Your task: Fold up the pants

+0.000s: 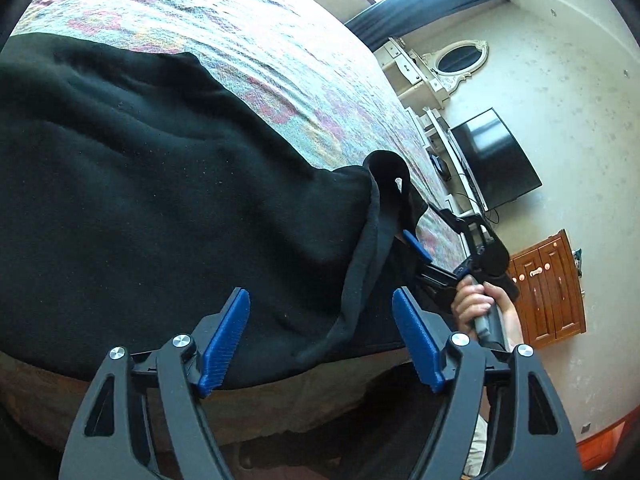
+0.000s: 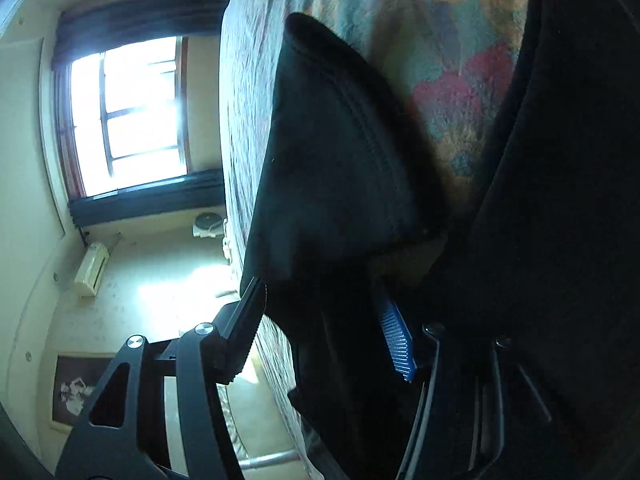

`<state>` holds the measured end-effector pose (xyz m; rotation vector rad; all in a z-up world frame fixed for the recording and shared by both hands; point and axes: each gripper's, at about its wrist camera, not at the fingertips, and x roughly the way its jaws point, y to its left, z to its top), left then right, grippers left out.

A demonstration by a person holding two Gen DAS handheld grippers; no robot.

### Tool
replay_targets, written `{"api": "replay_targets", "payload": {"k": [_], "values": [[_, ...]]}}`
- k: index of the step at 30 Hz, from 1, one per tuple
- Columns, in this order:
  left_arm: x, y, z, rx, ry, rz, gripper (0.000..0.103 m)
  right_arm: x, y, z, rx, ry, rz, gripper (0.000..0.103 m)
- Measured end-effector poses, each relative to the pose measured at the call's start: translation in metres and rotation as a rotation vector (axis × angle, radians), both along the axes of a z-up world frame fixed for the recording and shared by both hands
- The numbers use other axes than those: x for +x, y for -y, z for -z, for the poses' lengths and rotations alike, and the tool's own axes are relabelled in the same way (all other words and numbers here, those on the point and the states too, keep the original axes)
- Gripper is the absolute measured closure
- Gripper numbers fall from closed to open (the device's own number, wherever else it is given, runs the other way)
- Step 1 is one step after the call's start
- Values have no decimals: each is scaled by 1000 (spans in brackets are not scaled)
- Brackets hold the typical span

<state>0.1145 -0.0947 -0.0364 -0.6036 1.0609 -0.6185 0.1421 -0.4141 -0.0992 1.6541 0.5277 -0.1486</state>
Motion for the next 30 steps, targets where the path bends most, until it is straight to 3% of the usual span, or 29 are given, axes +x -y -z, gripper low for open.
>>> {"api": "replay_targets", "payload": {"k": [2,4,6,8,15,20,24,30], "values": [[-2,0,3,0,-18,-10,24,1,4,-2,-32,-5,82,47],[-3,-6,6,0,-37,-37,18,10,7,-4,-82,-24,65,50],[-4,-10,11,-6,-60,-61,17,19,8,-10,-142,-30,-5,80],[-6,-16,16,-12,-75,-73,17,14,14,-16,-186,-25,-47,89],[-7,-15,16,-5,-73,-67,13,-38,56,-80,-382,37,-148,90],[-7,-16,15,-4,-85,-74,12,-92,94,-113,-520,16,-192,90],[-12,-6,6,39,-54,-69,12,-136,120,-110,-580,-37,-192,93],[-19,25,-1,19,-17,25,12,-164,146,-61,-514,-136,-189,96]]}}
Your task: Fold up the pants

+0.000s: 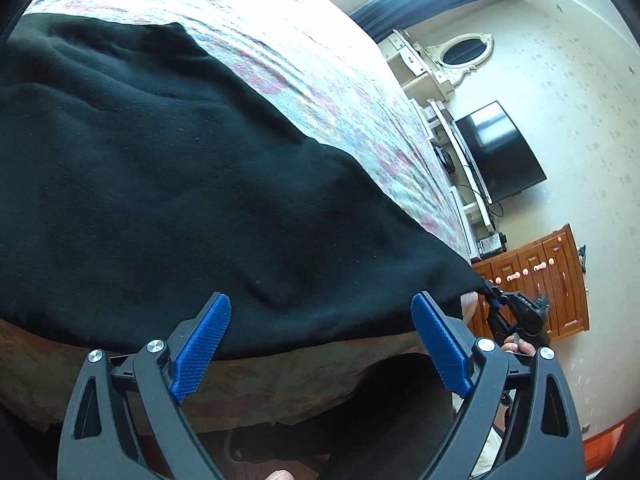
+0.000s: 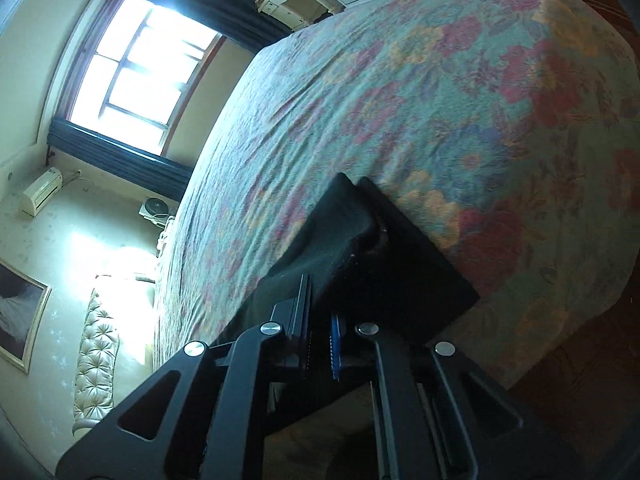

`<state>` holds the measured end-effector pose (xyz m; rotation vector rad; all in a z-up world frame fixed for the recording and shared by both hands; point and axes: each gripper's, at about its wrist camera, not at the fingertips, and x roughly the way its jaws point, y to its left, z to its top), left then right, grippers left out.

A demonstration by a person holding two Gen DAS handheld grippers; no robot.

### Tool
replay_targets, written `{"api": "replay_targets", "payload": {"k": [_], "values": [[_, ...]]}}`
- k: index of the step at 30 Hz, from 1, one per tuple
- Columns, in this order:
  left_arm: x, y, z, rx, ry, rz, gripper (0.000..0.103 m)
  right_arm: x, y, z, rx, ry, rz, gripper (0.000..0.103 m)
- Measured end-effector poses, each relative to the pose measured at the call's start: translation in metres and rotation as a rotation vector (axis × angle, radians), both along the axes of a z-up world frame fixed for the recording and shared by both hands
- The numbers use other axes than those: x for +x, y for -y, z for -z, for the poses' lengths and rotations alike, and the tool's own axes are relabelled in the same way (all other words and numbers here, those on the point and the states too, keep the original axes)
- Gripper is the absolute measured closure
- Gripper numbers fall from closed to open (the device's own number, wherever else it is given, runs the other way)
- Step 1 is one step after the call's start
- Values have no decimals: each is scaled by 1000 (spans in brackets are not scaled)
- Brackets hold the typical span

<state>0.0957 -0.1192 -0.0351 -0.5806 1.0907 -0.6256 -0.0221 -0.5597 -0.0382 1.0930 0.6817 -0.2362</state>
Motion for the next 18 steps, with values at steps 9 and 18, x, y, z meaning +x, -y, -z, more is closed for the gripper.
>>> {"api": "replay_targets", "payload": {"k": [9,18], "values": [[9,54,2,-70,-23,92,12,-21,18,53,131,9,-7,97],[8,67,15,-33,-24,134,12,-56,36,39,109,-9,115,59]]}}
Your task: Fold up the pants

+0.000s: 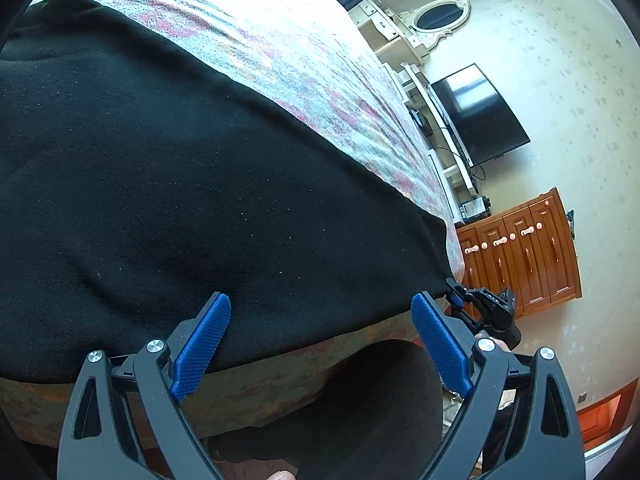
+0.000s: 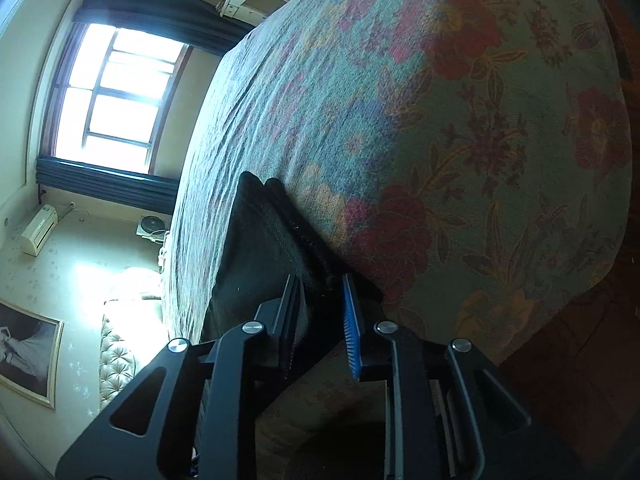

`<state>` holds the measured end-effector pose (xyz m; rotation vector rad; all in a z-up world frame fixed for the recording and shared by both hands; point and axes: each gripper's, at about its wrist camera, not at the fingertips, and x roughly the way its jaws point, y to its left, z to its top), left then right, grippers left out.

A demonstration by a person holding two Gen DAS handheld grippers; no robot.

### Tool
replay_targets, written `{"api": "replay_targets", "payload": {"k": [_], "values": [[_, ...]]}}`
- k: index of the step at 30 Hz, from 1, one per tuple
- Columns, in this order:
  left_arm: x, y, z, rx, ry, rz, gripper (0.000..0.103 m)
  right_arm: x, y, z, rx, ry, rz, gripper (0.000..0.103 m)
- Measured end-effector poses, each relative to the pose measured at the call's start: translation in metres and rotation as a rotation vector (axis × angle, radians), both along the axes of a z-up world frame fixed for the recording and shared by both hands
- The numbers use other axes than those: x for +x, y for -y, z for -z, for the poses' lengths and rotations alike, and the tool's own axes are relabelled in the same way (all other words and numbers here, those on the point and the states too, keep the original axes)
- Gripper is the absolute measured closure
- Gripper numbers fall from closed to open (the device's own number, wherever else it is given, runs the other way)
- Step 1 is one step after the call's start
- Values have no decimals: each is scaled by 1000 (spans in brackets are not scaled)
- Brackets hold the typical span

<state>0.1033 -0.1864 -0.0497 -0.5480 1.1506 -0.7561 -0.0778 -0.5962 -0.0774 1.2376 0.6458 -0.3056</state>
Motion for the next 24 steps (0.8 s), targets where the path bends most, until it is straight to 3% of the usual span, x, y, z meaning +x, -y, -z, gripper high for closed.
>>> {"api": "replay_targets", "payload": {"k": [2,4,7,10,14,17,20,22,24], "values": [[2,-4,6,-27,-14,1,12,-5,3,0,-24,-38,41,44],[4,-7,8,-48,-27,1,12,-11,5,3,-27,-36,83,44],[3,-6,9,-56,-27,13,11,-10,7,19,55,-14,70,41],[1,-2,4,-31,-10,37,11,0,-3,24,134,66,33,41],[-4,3,-3,13,21,41,11,15,-8,3,59,102,0,41],[-11,4,-17,68,102,36,11,16,-10,-5,6,129,-21,41],[-17,-7,-37,92,228,27,11,25,-12,1,-33,34,-35,41],[-12,-17,-45,123,281,17,11,25,-12,8,-39,26,-21,48],[-3,-33,-45,137,270,-11,11,25,-12,11,-60,-15,-16,74]]}}
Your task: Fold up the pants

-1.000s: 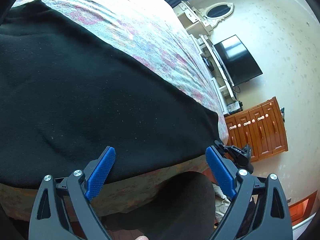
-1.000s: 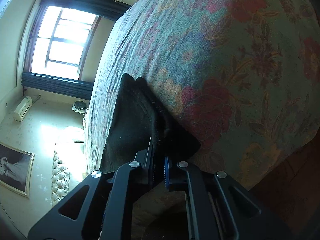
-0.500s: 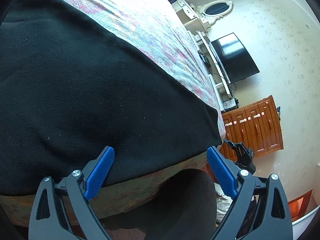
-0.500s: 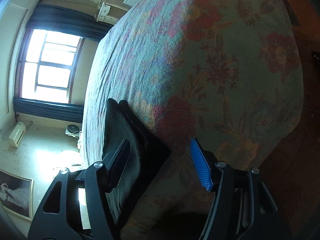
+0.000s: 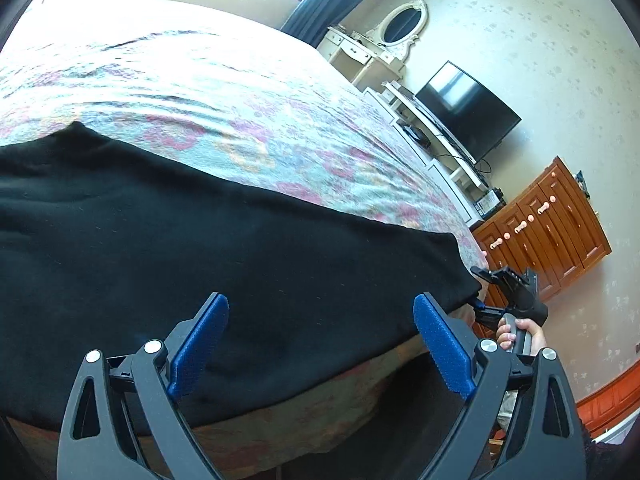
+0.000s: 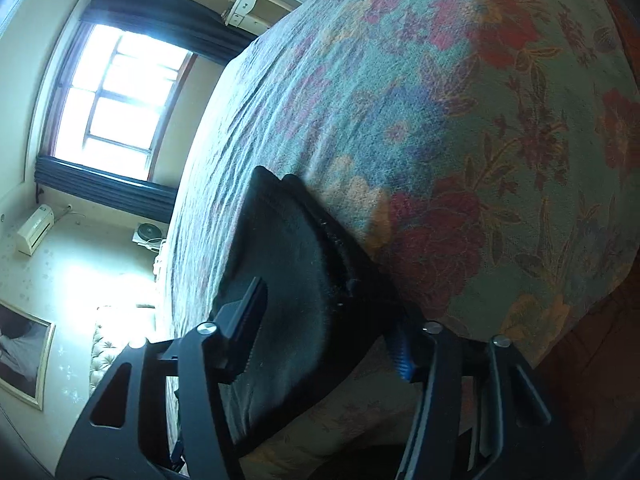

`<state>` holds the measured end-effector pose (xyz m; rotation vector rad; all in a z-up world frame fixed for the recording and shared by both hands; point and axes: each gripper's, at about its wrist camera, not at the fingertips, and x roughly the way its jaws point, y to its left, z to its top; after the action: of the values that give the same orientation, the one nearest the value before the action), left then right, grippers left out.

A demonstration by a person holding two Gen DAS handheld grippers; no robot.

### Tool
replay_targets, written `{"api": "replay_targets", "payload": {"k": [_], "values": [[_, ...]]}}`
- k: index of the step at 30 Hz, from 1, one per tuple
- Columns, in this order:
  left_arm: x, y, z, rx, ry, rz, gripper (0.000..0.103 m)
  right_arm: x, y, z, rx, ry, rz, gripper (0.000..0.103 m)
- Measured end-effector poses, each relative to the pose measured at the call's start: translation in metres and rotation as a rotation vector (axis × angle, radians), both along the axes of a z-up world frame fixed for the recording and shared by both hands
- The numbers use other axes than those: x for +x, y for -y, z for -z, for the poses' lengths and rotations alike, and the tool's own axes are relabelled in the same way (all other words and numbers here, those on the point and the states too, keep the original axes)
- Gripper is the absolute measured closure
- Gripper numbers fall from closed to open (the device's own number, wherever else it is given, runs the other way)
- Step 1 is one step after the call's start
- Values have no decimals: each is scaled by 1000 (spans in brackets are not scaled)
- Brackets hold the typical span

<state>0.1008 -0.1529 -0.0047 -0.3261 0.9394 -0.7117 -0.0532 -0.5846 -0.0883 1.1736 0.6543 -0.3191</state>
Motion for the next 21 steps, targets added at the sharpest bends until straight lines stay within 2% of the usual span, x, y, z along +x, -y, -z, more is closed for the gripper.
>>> {"api": "replay_targets", "payload": {"k": [2,5,8,13,21], "values": [[11,-21,5,11,-40,-66,11,-3,4,2,28,19,-8,85],[23,-53,13,12,-92,-150,11,-7,7,3,80,51,3,87],[27,-76,20,30,-105,-201,11,-9,6,-8,76,65,7,87],[26,-99,27,53,-116,-227,11,0,2,-41,56,115,-12,87],[26,-118,29,44,-99,-218,11,25,-34,-112,-75,177,-111,87]]}}
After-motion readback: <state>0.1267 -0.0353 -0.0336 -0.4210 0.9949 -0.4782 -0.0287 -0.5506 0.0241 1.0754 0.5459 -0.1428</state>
